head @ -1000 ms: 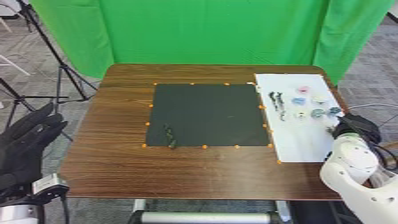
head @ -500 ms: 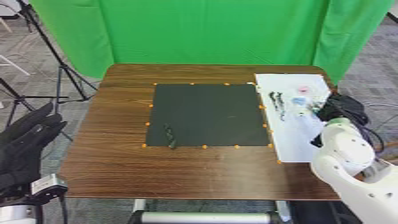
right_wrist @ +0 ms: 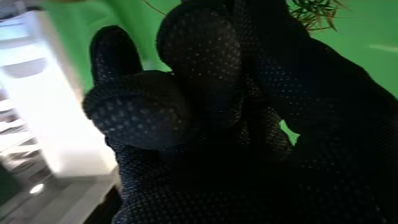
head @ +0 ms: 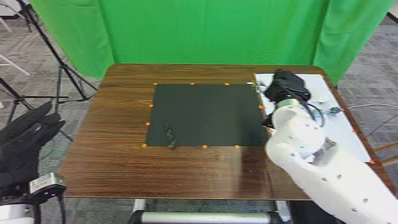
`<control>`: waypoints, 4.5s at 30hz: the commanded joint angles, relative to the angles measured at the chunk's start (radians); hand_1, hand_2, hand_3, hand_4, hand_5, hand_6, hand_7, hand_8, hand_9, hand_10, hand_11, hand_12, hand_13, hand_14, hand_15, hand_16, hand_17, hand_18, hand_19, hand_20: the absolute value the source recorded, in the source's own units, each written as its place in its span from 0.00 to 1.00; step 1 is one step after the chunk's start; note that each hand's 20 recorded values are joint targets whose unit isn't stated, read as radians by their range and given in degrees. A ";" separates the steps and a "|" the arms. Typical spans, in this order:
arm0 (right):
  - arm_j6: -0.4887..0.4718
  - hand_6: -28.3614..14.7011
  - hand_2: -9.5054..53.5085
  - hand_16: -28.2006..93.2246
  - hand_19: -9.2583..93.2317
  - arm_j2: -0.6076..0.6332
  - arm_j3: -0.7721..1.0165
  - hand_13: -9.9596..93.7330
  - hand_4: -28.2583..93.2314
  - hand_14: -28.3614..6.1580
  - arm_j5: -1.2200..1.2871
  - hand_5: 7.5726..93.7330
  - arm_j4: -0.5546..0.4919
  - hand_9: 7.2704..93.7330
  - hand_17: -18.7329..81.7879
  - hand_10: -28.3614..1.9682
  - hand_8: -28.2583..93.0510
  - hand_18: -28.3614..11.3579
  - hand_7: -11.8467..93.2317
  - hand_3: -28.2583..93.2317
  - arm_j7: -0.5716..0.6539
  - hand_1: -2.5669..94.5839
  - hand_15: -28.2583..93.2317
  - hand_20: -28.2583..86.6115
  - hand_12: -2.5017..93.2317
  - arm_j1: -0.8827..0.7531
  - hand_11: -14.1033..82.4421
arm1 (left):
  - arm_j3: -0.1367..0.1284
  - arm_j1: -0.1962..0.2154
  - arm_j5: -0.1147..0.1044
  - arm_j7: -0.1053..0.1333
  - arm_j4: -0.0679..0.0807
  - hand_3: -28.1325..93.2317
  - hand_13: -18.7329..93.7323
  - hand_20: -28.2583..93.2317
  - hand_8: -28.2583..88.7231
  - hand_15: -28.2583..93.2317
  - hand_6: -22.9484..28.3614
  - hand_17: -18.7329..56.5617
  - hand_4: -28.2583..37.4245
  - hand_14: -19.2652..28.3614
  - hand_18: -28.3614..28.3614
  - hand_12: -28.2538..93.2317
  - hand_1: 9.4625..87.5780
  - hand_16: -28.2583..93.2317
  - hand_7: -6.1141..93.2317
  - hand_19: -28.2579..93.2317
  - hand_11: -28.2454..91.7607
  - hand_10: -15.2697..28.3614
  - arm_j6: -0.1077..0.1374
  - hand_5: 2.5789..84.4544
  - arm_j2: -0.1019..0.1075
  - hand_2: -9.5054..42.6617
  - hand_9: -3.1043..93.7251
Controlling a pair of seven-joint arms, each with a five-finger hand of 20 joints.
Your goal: Arrange flowers
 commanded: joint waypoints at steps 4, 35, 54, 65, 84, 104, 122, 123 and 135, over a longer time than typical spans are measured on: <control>-0.072 0.57 0.00 0.42 1.00 -0.212 -0.065 1.00 0.00 0.65 -0.061 0.96 0.052 1.00 0.63 0.63 0.32 0.18 0.26 0.83 -0.062 0.61 0.74 0.15 0.26 -0.016 0.59 | 0.000 -0.025 0.041 -0.057 -0.007 0.88 0.33 0.30 0.14 0.74 0.61 0.09 0.16 0.89 0.86 0.29 0.26 0.10 0.24 0.68 0.56 0.77 -0.018 0.41 -0.026 0.23 0.35; -0.216 0.58 0.00 0.41 1.00 -0.490 -0.031 1.00 0.00 0.65 -0.251 0.96 0.194 1.00 0.63 0.65 0.31 0.18 0.27 0.84 -0.169 0.60 0.75 0.17 0.26 -0.160 0.60 | 0.114 -0.193 0.060 -0.085 0.040 0.88 0.33 0.30 0.14 0.74 0.61 0.09 0.17 0.89 0.86 0.29 0.26 0.10 0.24 0.68 0.56 0.77 -0.042 0.41 0.025 0.23 0.35; -0.276 0.60 0.00 0.38 1.00 -0.600 0.001 1.00 0.01 0.70 -0.372 0.97 0.232 1.00 0.63 0.68 0.31 0.17 0.27 0.84 -0.242 0.59 0.78 0.18 0.24 -0.182 0.65 | 0.110 -0.143 0.035 -0.044 0.010 0.89 0.33 0.30 0.14 0.74 0.61 0.09 0.18 0.89 0.86 0.29 0.26 0.10 0.24 0.68 0.56 0.77 0.033 0.41 0.079 0.23 0.35; -0.287 0.56 0.00 0.37 0.99 -0.597 -0.004 1.00 0.03 0.72 -0.337 0.98 0.218 1.00 0.62 0.66 0.31 0.18 0.27 0.83 -0.212 0.54 0.79 0.15 0.23 -0.189 0.65 | 0.089 -0.119 0.034 -0.042 0.003 0.89 0.32 0.30 0.14 0.74 0.61 0.09 0.18 0.89 0.86 0.29 0.26 0.10 0.24 0.68 0.56 0.76 0.040 0.41 0.072 0.22 0.35; -0.241 0.52 0.00 0.37 0.96 -0.592 -0.003 1.00 0.04 0.72 -0.372 0.96 0.244 1.00 0.60 0.64 0.31 0.18 0.26 0.83 -0.180 0.51 0.78 0.11 0.24 -0.173 0.64 | 0.094 -0.129 0.057 -0.067 0.002 0.89 0.32 0.30 0.14 0.74 0.61 0.09 0.19 0.89 0.86 0.29 0.26 0.10 0.24 0.68 0.56 0.76 0.029 0.41 0.060 0.22 0.35; -0.180 0.46 0.01 0.38 0.93 -0.539 -0.036 1.00 0.06 0.71 -0.229 0.83 0.166 1.00 0.60 0.60 0.16 0.09 0.27 0.83 -0.109 0.40 0.77 0.11 0.25 -0.157 0.62 | 0.063 -0.112 0.063 -0.092 0.003 0.89 0.32 0.30 0.14 0.74 0.61 0.09 0.20 0.88 0.86 0.29 0.27 0.10 0.24 0.68 0.56 0.77 0.015 0.41 0.054 0.23 0.35; -0.258 0.40 0.06 0.38 0.93 -0.539 -0.024 1.00 0.06 0.71 -0.197 0.88 0.158 1.00 0.60 0.58 0.16 0.06 0.25 0.82 -0.071 0.38 0.78 0.12 0.23 -0.180 0.63 | 0.055 -0.103 0.057 -0.085 0.003 0.90 0.33 0.30 0.14 0.74 0.61 0.09 0.21 0.88 0.86 0.29 0.27 0.10 0.24 0.68 0.56 0.76 0.015 0.41 0.061 0.23 0.35; -0.264 0.40 0.06 0.38 0.93 -0.540 -0.025 1.00 0.06 0.71 -0.195 0.89 0.156 1.00 0.61 0.58 0.16 0.06 0.25 0.82 -0.071 0.38 0.79 0.12 0.23 -0.182 0.64 | 0.052 -0.097 0.057 -0.085 0.001 0.90 0.33 0.30 0.14 0.74 0.61 0.09 0.21 0.88 0.86 0.29 0.27 0.10 0.24 0.68 0.56 0.76 0.017 0.41 0.061 0.23 0.35; -0.231 0.37 0.13 0.36 0.92 -0.524 -0.039 1.00 0.06 0.71 -0.155 0.83 0.116 1.00 0.62 0.58 0.16 0.09 0.24 0.82 -0.069 0.34 0.80 0.10 0.21 -0.180 0.65 | 0.041 -0.081 0.054 -0.083 -0.002 0.91 0.33 0.30 0.14 0.74 0.61 0.09 0.22 0.88 0.86 0.29 0.27 0.10 0.24 0.68 0.56 0.77 0.018 0.42 0.058 0.23 0.35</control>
